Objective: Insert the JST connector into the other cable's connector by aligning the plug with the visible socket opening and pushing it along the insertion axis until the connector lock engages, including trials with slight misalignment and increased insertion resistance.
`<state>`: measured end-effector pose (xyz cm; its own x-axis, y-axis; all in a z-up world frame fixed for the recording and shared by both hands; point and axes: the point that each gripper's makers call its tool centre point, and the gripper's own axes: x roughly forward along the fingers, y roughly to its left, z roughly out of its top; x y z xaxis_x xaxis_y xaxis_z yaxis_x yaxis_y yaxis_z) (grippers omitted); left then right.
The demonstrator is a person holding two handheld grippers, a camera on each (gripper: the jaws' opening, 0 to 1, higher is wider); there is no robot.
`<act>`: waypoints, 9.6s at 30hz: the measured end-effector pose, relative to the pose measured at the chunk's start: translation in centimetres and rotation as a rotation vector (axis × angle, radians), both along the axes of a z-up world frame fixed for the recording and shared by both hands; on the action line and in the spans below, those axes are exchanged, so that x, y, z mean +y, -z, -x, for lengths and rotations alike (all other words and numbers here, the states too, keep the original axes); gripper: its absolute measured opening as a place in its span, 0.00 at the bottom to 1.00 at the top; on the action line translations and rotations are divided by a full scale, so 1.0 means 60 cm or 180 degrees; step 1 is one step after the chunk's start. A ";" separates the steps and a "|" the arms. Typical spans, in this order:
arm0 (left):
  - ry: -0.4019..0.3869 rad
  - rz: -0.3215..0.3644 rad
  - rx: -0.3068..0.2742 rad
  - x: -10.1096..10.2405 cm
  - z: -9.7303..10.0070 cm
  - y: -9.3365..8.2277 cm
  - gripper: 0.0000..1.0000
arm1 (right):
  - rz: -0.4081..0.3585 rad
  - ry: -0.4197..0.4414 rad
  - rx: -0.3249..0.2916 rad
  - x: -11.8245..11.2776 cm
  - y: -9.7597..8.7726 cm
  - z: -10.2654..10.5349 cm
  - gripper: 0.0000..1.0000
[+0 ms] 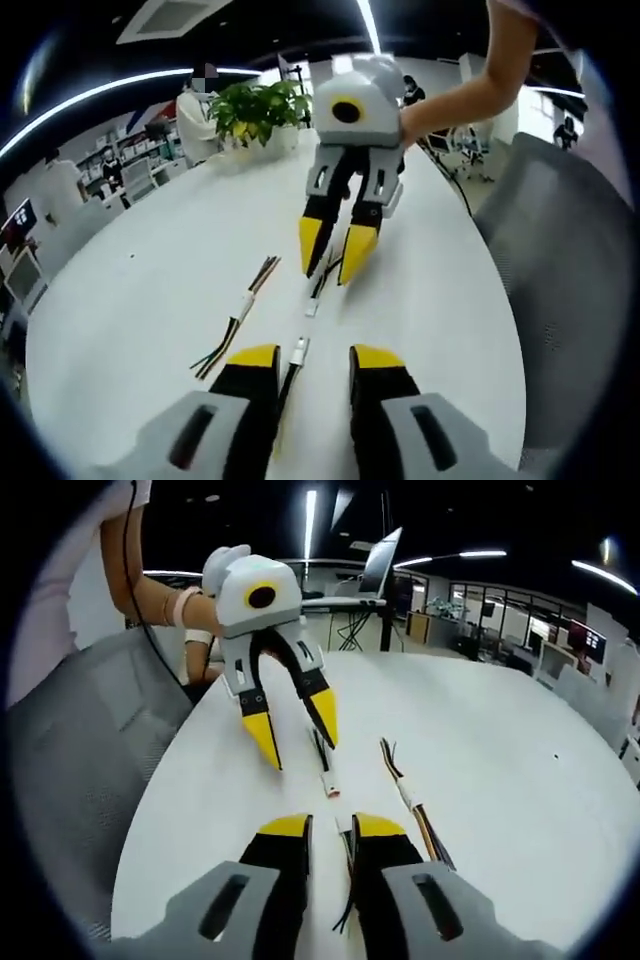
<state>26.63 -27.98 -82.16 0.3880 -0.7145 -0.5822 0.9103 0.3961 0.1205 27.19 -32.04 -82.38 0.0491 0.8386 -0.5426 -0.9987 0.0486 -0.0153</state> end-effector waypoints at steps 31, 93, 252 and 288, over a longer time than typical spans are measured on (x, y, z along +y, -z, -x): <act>-0.0090 0.0270 0.0292 0.006 -0.014 0.039 0.12 | -0.0038 0.0025 0.0217 0.008 0.032 -0.012 0.03; 0.0025 0.0320 0.0380 -0.024 -0.016 -0.007 0.00 | -0.0003 -0.0003 -0.0091 0.009 -0.014 -0.005 0.02; 0.0082 -0.0004 0.0268 -0.017 -0.032 0.000 0.23 | 0.0128 0.0693 0.0107 0.007 0.000 -0.031 0.27; -0.0640 0.0454 -0.0189 0.008 0.034 -0.157 0.90 | -0.0474 0.1440 0.0031 -0.032 -0.158 0.035 0.85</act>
